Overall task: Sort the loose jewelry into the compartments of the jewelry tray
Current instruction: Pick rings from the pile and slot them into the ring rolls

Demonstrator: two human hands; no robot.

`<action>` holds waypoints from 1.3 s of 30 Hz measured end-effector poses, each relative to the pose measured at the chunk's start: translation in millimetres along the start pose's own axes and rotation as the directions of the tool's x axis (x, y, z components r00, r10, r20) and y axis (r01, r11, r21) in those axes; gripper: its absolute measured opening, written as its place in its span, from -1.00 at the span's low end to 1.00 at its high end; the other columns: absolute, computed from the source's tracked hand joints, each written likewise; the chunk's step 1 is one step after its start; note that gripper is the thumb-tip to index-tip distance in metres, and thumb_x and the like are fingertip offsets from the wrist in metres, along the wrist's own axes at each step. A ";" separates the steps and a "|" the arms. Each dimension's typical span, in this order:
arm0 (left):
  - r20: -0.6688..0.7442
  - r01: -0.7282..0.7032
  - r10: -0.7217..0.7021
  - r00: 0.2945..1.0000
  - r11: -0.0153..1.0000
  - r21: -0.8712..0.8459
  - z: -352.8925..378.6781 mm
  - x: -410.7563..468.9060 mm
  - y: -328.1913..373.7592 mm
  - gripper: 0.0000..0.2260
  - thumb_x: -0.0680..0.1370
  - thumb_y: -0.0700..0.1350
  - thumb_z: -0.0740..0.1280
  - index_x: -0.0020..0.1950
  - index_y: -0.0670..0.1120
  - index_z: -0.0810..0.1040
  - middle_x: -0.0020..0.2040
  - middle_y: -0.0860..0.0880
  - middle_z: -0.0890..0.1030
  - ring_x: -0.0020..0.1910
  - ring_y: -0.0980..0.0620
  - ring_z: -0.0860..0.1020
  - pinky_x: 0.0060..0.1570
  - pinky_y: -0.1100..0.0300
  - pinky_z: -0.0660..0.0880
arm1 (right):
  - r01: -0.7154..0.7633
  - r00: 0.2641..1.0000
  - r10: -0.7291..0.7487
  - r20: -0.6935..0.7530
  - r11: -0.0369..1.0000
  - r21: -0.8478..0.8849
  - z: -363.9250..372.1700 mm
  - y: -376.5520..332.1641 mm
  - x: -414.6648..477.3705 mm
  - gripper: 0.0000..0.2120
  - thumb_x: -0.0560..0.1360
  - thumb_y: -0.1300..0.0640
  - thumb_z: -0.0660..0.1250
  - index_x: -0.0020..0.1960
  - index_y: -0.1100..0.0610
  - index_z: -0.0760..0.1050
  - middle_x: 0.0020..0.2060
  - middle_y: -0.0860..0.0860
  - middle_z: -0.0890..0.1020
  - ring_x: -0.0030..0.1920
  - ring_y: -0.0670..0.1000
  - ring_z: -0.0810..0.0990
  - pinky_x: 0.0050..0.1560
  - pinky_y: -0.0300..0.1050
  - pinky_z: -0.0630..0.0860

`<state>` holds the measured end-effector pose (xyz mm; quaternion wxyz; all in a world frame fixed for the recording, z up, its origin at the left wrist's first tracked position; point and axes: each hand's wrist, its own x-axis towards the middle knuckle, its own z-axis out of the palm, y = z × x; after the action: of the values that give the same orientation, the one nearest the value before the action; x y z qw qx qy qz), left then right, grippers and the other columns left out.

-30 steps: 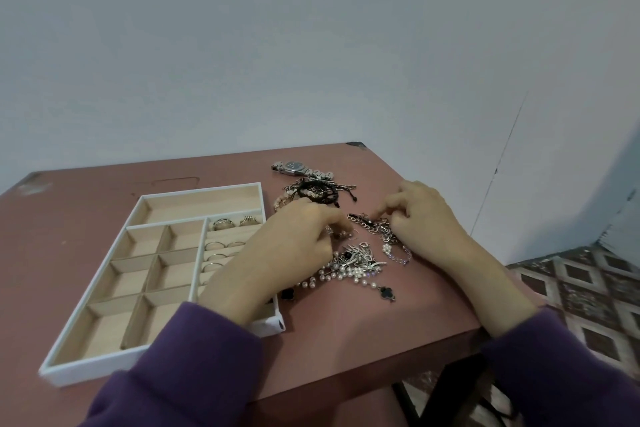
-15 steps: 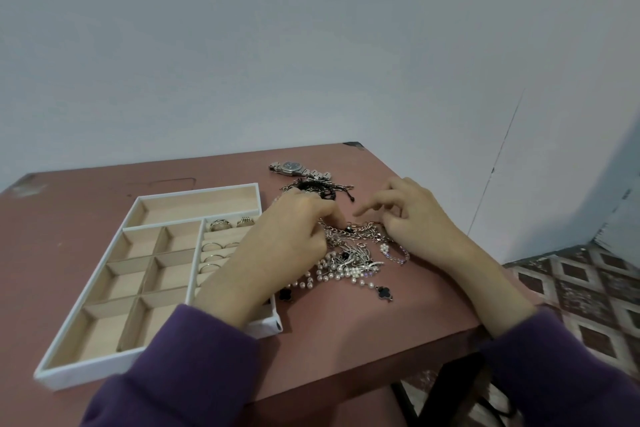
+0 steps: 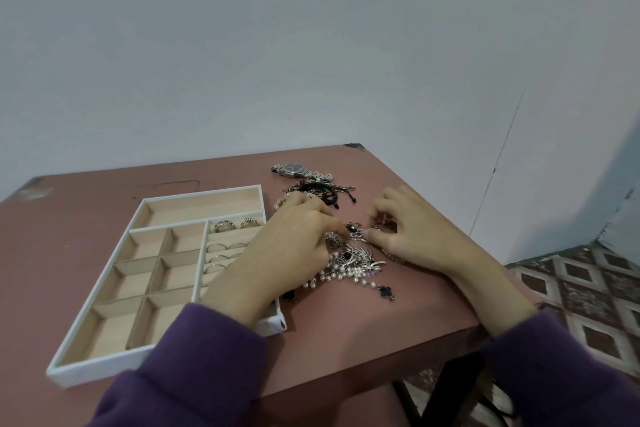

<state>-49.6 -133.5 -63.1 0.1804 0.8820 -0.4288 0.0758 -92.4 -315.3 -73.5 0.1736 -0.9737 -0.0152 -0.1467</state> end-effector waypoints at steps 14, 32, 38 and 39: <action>-0.009 0.005 -0.006 1.000 0.999 -0.036 2.7 0.3 -0.6 -0.55 0.45 -0.33 0.10 0.12 0.09 0.60 0.15 0.09 0.50 0.19 0.07 0.27 0.24 0.26 0.22 | -0.048 0.956 0.070 -0.284 0.995 0.085 9.2 8.8 14.9 -0.95 0.48 0.08 0.30 -0.06 -0.04 0.48 -0.31 -0.18 0.46 -0.14 -0.13 0.35 -0.16 -0.19 0.27; -0.113 0.047 -0.057 0.992 0.995 -0.085 3.1 6.3 -3.0 -0.70 0.51 -0.24 0.18 0.09 0.04 0.58 0.06 0.04 0.56 0.11 0.02 0.37 0.17 0.15 0.31 | 0.000 1.000 0.003 -0.024 0.991 0.133 2.2 -1.6 4.2 -0.89 0.39 -0.04 0.42 -0.09 -0.09 0.63 -0.20 -0.08 0.39 0.02 -0.03 0.36 0.14 0.00 0.43; 0.112 0.008 -0.005 0.994 1.000 -0.023 -10.4 18.8 -3.6 -0.81 0.52 -0.14 0.30 0.09 0.03 0.61 0.05 0.08 0.64 0.10 0.08 0.52 0.15 0.13 0.42 | -0.005 0.999 -0.002 0.041 0.986 0.165 4.5 1.8 8.4 -0.94 0.43 -0.02 0.39 -0.10 -0.08 0.57 -0.20 -0.15 0.35 -0.04 -0.13 0.28 -0.01 -0.26 0.20; 0.148 0.007 -0.007 0.989 1.000 0.002 -12.6 20.1 -3.5 -0.81 0.52 -0.14 0.31 0.09 0.03 0.61 0.05 0.07 0.63 0.10 0.09 0.53 0.14 0.17 0.42 | -0.006 0.999 -0.001 0.042 0.986 0.164 4.8 2.2 8.4 -0.93 0.43 -0.02 0.39 -0.09 -0.07 0.57 -0.20 -0.14 0.35 -0.03 -0.13 0.28 -0.02 -0.27 0.19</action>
<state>-34.2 -141.3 -46.5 0.1476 0.8868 -0.4378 0.0099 -82.8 -315.9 -76.1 0.2531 -0.9590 -0.0299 -0.1242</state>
